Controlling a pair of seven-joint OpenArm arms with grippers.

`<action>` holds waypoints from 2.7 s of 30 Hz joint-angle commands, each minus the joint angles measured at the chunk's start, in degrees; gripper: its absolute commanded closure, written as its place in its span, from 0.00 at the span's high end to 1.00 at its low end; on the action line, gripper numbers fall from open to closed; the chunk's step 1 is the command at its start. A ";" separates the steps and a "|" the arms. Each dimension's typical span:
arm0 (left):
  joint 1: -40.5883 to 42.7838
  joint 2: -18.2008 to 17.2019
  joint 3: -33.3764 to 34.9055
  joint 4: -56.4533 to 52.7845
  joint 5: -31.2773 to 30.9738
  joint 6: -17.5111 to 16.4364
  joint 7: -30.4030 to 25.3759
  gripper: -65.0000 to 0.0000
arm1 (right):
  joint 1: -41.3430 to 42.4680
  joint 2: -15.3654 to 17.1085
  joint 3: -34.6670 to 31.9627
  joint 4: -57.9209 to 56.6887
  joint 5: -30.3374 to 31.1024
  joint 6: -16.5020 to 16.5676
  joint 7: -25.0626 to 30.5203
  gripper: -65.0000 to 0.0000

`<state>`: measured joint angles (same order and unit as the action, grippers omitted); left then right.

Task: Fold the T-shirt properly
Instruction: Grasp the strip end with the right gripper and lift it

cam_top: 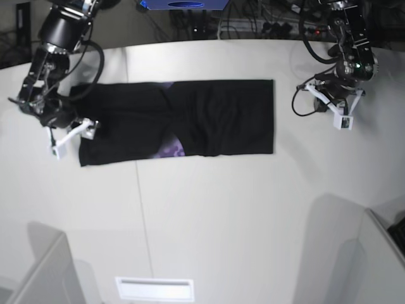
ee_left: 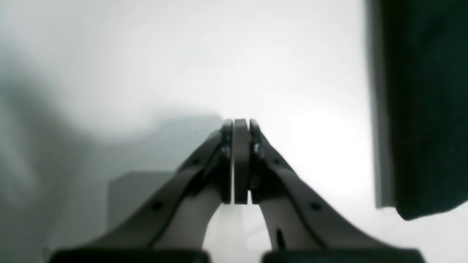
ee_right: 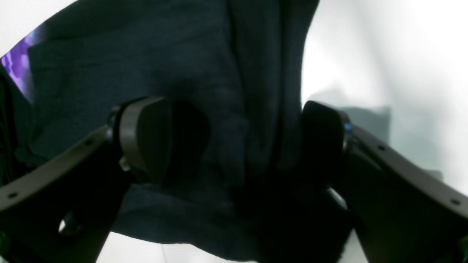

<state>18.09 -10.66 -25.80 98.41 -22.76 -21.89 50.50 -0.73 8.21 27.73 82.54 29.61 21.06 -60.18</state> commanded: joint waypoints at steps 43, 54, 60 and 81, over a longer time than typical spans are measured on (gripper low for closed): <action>4.64 -1.17 -11.60 1.59 -0.75 -0.57 -1.75 0.00 | -4.50 -1.57 -9.22 19.13 -0.64 -12.58 -0.87 0.00; 8.68 -3.28 -15.74 1.85 -0.75 -0.57 -1.75 0.00 | -6.96 -4.56 -20.30 26.86 -0.46 -18.20 -0.87 0.00; 8.77 -3.28 -15.74 1.85 -0.75 -0.57 -1.75 0.00 | -7.40 -7.20 -24.52 29.68 -0.46 -18.29 -0.87 0.00; 4.29 -2.22 -0.97 0.27 -0.75 -0.04 -1.75 0.00 | -7.40 -13.53 -27.59 31.96 -0.29 -18.20 -0.43 0.00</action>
<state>22.35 -12.51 -26.52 98.08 -23.00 -22.28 49.23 -8.78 -4.93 0.25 113.30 28.27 2.55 -61.63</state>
